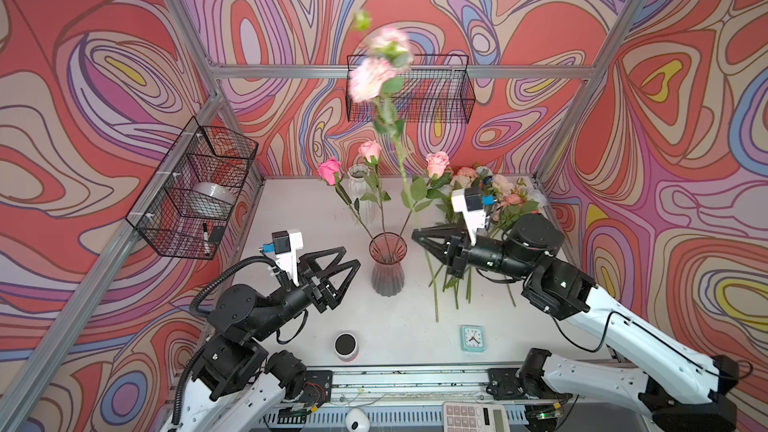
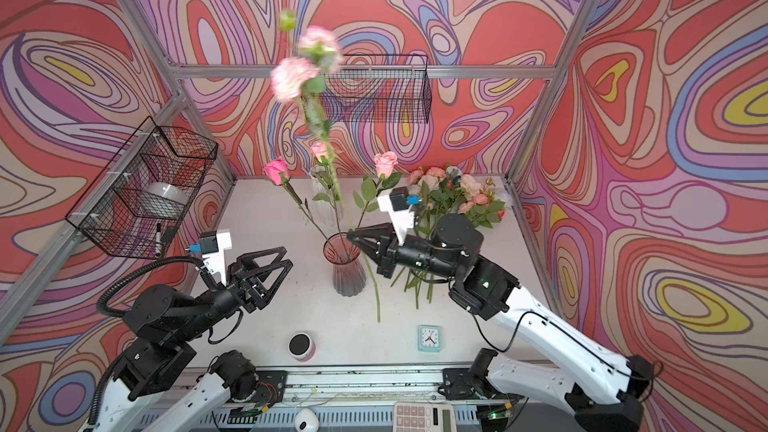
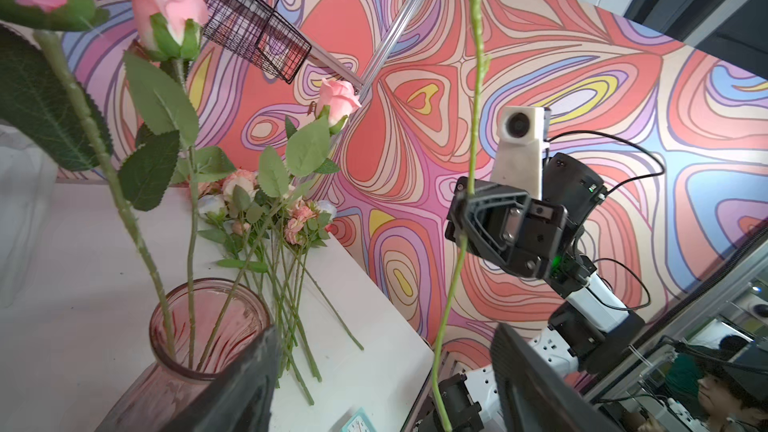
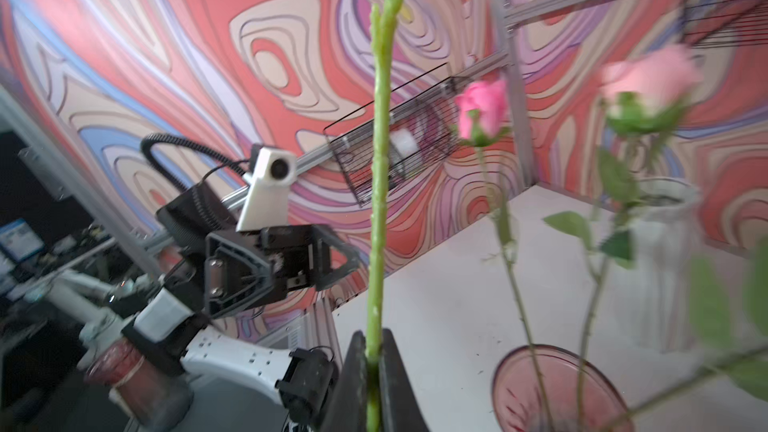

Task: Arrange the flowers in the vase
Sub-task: 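Carry the spray rose toward the pink vase while the left gripper grips its stem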

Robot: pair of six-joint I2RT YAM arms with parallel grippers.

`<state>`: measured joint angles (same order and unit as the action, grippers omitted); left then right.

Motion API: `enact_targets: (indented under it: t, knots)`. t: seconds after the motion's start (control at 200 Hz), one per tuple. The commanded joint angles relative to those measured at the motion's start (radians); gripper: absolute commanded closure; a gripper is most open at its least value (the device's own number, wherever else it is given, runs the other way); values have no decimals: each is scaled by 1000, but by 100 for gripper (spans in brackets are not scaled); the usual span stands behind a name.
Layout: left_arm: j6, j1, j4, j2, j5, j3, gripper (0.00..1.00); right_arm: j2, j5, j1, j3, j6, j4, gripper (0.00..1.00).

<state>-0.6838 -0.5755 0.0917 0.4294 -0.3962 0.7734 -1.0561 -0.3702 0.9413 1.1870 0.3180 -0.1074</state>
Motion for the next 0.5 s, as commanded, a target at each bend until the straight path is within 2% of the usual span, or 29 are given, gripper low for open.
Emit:
enact_targets:
  t: [0.0, 0.37, 0.496]
  knots:
    - [10, -4, -98, 16, -79, 26, 22, -80, 99, 103, 52, -119, -41, 100]
    - [36, -3, -184, 44, -139, 48, 46, -183, 131, 189, 51, -98, 53, 100]
    - [50, -3, -180, 72, -131, 65, 60, -191, 125, 193, 47, -93, 59, 100]
